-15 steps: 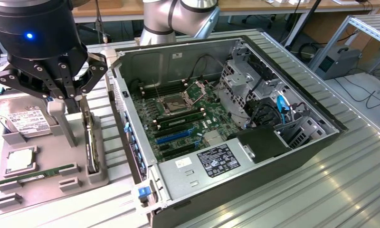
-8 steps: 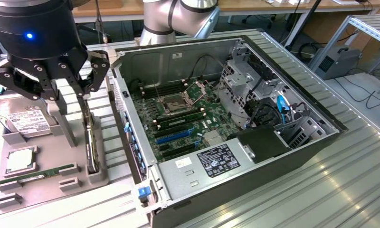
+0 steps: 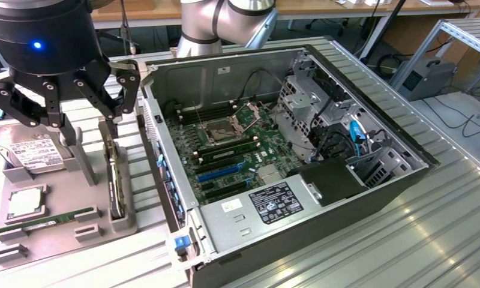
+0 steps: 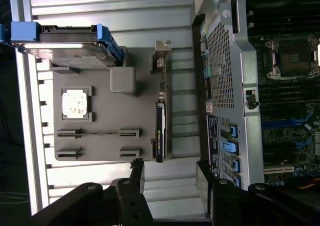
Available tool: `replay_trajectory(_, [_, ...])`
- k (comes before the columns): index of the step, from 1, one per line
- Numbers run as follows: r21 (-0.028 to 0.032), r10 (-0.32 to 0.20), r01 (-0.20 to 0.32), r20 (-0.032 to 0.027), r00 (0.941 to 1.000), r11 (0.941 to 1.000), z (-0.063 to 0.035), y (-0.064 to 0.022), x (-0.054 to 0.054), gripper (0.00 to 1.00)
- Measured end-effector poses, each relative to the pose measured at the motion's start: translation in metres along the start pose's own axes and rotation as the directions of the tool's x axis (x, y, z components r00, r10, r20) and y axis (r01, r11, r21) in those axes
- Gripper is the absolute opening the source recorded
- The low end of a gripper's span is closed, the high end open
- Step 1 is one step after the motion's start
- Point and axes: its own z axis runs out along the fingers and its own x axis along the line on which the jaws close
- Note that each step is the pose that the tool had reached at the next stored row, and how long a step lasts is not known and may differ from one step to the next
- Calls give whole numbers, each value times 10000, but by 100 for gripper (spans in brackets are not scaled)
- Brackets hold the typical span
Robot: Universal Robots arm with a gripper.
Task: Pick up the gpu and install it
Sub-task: 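Pick up the gpu and move the gpu toward the slot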
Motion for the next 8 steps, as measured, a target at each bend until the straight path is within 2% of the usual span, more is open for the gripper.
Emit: replay_trajectory(8, [0, -1, 1, 0, 10000, 10000, 9, -1, 0, 54])
